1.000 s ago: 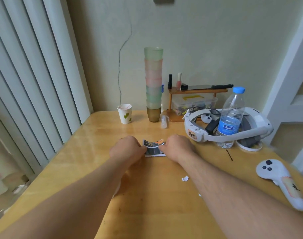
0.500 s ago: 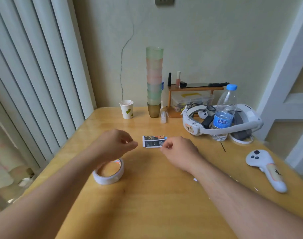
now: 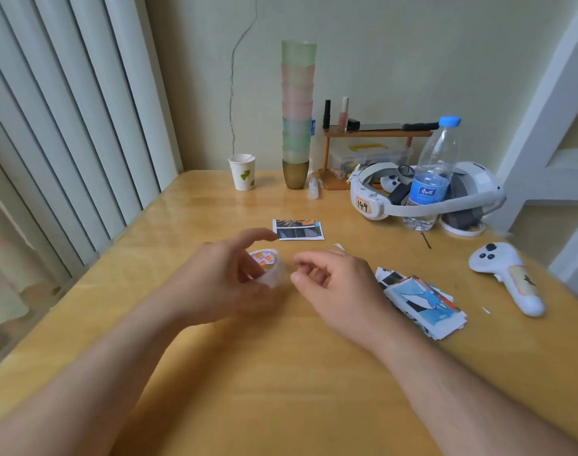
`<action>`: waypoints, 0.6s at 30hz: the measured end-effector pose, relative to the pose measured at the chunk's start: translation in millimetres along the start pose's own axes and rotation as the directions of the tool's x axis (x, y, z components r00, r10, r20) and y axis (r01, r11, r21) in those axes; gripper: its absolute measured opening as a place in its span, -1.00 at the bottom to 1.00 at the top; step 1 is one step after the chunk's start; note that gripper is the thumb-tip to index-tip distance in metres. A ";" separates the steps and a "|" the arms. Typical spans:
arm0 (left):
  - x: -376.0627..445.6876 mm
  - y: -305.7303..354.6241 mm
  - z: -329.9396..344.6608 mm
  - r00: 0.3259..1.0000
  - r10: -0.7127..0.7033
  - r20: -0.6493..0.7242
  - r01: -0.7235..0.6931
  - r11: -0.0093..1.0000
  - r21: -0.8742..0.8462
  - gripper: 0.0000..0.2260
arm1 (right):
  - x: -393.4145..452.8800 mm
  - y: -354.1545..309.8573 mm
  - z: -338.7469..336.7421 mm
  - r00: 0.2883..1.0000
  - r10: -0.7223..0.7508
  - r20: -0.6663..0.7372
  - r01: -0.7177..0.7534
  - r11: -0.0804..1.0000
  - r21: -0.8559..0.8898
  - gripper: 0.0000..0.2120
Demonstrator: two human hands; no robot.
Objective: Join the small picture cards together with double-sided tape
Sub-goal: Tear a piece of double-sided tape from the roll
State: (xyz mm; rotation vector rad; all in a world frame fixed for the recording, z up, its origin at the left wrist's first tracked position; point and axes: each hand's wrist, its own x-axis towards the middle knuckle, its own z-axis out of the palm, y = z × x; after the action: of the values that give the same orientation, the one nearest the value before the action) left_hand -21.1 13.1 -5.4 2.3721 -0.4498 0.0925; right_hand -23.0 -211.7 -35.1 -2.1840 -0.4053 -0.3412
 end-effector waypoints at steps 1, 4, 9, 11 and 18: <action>0.0 6.2 10.3 1.000 0.027 -0.008 -0.027 0.998 -0.051 -0.44 | 0.2 -0.1 -0.3 0.999 -0.042 -0.021 0.042 0.999 0.003 -0.76; -1.7 13.2 35.9 0.991 0.065 -0.117 -0.079 0.990 -0.120 -0.55 | 1.3 4.5 2.2 0.991 -0.130 -0.012 0.130 0.992 -0.003 -0.63; -4.2 11.9 45.5 0.973 -0.039 -0.226 -0.042 0.939 -0.340 -0.52 | 2.1 8.9 2.2 0.990 -0.138 -0.040 0.139 0.990 0.037 -0.59; -5.8 14.6 45.6 0.971 -0.059 -0.231 -0.044 0.907 -0.418 -0.51 | 3.6 8.7 1.1 0.987 -0.144 -0.073 0.148 0.988 0.052 -0.64; -8.1 9.1 46.4 0.980 -0.041 -0.193 -0.043 0.911 -0.410 -0.53 | 5.1 7.9 -1.6 0.974 -0.180 -0.140 0.185 0.982 0.029 -0.85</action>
State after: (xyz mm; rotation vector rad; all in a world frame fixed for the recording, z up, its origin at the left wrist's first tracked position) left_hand -34.5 -21.6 -35.8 1.9221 -0.3351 0.2107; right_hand -15.3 -216.7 -37.9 -2.0729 -0.5328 -0.5760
